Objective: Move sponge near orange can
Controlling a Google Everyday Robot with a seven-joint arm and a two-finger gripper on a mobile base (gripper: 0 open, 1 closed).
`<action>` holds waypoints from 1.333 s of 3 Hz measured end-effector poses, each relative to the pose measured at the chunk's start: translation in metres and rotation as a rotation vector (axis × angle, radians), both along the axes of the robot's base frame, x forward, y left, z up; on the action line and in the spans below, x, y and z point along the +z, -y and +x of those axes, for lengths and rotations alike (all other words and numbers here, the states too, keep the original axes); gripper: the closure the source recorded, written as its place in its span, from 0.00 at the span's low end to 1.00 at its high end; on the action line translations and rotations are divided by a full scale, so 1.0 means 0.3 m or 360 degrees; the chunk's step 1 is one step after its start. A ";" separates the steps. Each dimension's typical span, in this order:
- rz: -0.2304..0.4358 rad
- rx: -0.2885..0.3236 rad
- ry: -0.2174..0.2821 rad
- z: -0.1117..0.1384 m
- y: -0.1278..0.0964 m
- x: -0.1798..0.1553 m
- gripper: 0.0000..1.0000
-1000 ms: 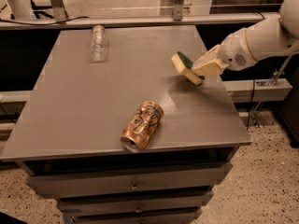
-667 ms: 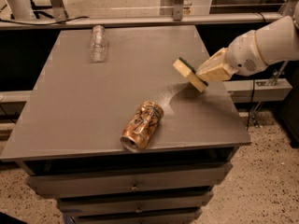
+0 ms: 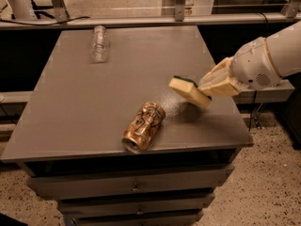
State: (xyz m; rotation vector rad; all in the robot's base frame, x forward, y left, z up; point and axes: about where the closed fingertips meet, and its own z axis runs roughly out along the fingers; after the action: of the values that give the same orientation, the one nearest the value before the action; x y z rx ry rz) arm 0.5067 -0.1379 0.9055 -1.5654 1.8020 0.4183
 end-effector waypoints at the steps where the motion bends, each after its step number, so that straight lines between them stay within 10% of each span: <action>1: -0.0057 0.0051 0.0026 -0.077 -0.009 -0.001 1.00; 4: -0.0210 0.0118 0.0178 -0.161 0.050 -0.017 1.00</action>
Offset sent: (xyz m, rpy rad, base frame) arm -0.0469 -0.0156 -0.0057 -0.0963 -0.0577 0.0417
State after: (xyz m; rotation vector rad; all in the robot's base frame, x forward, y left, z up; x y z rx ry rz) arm 0.4583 -0.1531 0.9003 -1.7153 1.7196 0.2451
